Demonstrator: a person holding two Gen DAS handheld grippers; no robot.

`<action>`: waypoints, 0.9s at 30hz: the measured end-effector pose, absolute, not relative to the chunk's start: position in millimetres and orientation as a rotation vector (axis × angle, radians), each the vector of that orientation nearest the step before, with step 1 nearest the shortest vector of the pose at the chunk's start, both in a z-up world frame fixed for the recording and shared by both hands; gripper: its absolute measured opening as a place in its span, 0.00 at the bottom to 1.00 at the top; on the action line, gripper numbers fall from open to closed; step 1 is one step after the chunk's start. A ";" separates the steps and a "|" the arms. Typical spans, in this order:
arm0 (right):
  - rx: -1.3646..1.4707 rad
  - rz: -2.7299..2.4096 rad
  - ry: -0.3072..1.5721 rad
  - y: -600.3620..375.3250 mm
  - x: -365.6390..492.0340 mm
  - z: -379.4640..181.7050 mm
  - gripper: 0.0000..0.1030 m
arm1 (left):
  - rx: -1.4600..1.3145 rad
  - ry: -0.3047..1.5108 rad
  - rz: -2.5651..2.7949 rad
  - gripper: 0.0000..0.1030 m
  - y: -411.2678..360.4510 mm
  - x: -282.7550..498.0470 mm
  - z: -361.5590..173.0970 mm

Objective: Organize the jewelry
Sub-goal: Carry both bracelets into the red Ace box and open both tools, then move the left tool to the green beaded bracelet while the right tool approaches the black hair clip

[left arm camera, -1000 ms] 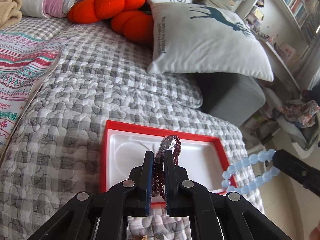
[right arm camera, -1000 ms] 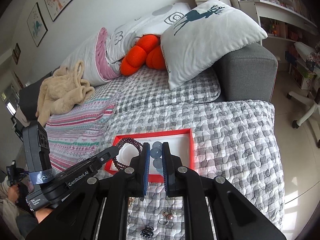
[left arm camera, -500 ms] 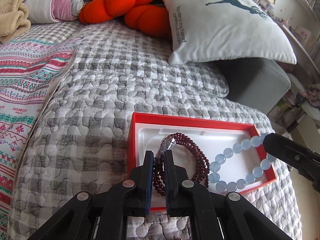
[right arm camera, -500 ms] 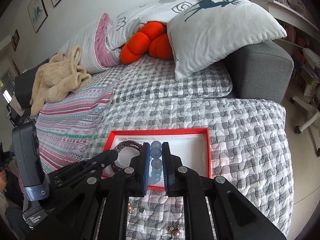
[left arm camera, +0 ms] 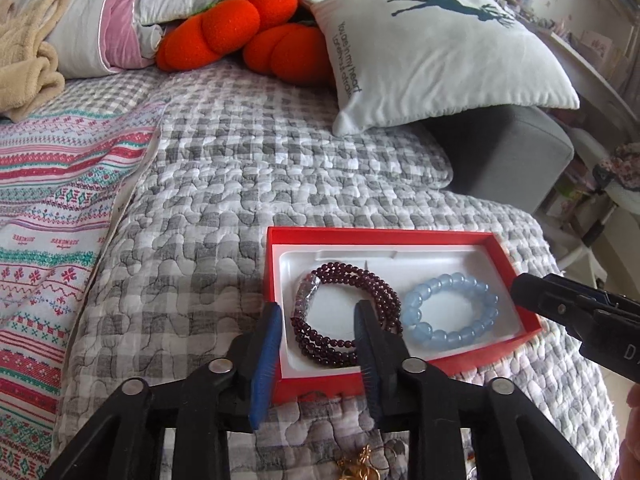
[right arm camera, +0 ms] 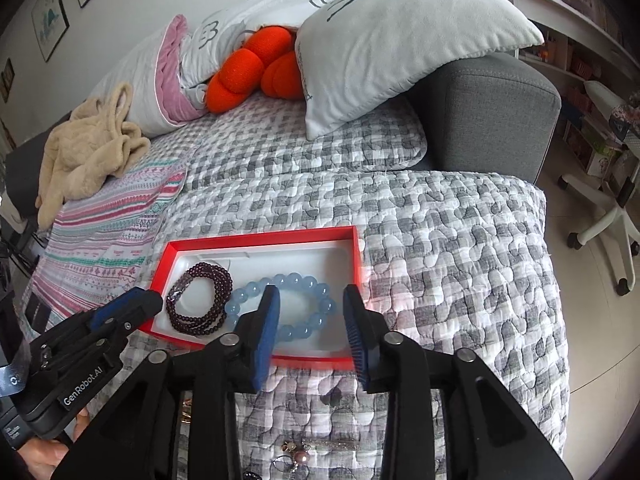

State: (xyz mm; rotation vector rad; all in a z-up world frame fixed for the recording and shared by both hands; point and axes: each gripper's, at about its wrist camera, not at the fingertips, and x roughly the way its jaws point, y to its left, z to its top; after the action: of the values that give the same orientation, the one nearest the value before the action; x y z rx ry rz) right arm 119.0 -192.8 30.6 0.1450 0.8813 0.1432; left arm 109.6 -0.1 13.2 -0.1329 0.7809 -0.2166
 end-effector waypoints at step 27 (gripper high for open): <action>0.061 0.116 1.081 -203.6 50.7 -6.5 0.64 | -0.093 0.985 -0.128 0.89 41.8 42.2 -24.9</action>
State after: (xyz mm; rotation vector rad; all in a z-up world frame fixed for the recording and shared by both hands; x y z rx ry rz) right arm 50.7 -203.6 -6.5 0.0606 1.0806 0.1165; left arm 42.2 41.8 -24.9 -0.0932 0.9845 -0.1277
